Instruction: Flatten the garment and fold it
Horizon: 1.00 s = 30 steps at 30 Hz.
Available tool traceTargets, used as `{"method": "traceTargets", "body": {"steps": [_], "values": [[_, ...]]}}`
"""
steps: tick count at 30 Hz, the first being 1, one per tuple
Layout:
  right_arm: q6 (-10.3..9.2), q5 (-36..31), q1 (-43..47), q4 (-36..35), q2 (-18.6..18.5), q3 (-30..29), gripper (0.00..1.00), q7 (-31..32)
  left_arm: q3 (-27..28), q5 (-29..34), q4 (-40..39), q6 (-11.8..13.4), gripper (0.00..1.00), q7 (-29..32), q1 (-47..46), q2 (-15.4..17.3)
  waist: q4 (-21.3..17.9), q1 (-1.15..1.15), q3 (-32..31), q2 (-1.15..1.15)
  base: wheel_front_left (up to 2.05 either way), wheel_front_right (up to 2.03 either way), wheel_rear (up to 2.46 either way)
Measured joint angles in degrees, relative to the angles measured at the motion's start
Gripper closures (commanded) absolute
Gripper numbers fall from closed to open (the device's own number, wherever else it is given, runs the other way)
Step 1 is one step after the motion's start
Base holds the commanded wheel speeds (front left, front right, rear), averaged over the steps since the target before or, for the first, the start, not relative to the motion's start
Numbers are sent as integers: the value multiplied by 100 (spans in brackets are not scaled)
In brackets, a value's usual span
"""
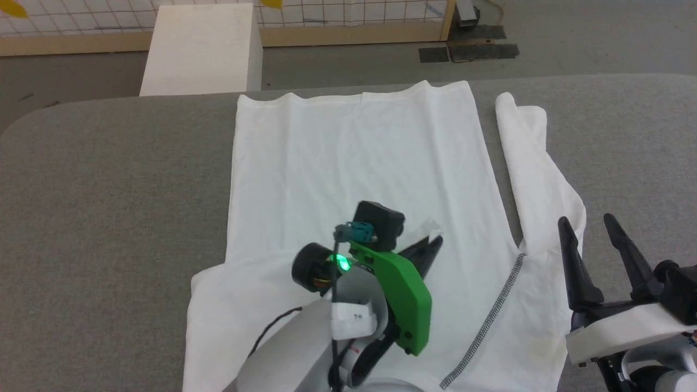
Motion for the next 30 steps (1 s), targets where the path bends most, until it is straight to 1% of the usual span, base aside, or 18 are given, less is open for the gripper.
{"method": "traceTargets", "body": {"steps": [3, 7, 15, 18, 19, 20, 21, 22, 23, 26, 28, 30], "values": [[0, -1, 0, -1, 7, -73, 0, -31, -321, 83, 471, -182, 100, -63, -111, -104, -128, 0, 43, 0, 0, 0, 0], [0, -4, -1, 3, 14, -107, 0, -108, -617, 175, 1011, -361, 100, -196, -195, -208, -325, 0, 118, 0, 0, 0, 0], [0, -31, -8, 120, 23, -36, 0, -222, -1102, 135, 1806, -638, 100, -271, -257, -266, -656, 0, 313, 0, 0, 0, 0], [0, -31, -9, 168, 26, -26, 0, -256, -1249, -37, 2053, -781, 100, -266, -243, -272, -705, 0, 380, 0, 0, 0, 0], [0, -31, -10, 187, 26, -16, 0, -256, -1305, -125, 2107, -831, 82, -260, -242, -271, -709, 0, 395, 0, 0, 0, 0], [0, -31, -16, 201, 29, 1, 0, -255, -1366, -167, 2127, -869, 47, -263, -247, -271, -701, 0, 401, 0, 0, 0, 0], [0, -31, -23, 205, 31, 9, 0, -255, -1410, -241, 2119, -910, 22, -264, -247, -272, -687, 0, 400, 0, 0, 0, 0], [0, -31, -24, 207, 29, 3, 0, -255, -1447, -322, 2100, -958, 4, -264, -247, -274, -670, 0, 397, 0, 0, 0, 0], [0, -31, -29, 208, 25, -3, 0, -254, -1486, -459, 2075, -989, 0, -264, -247, -276, -644, 0, 392, 0, 0, 0, 0], [0, -31, -49, 209, -15, -13, 0, -226, -1463, -650, 1889, -1028, 0, -436, -258, -277, -559, 0, 367, 0, 0, 0, 0], [0, -32, -75, 204, -65, -30, 0, -193, -1312, -873, 1648, -1029, 0, -672, -280, -282, -492, 0, 346, 0, 0, 0, 0], [0, -38, -110, 194, -138, -75, 0, -154, -1102, -928, 1417, -1022, 0, -923, -334, -286, -426, 0, 331, 0, 0, 0, 0]]}}
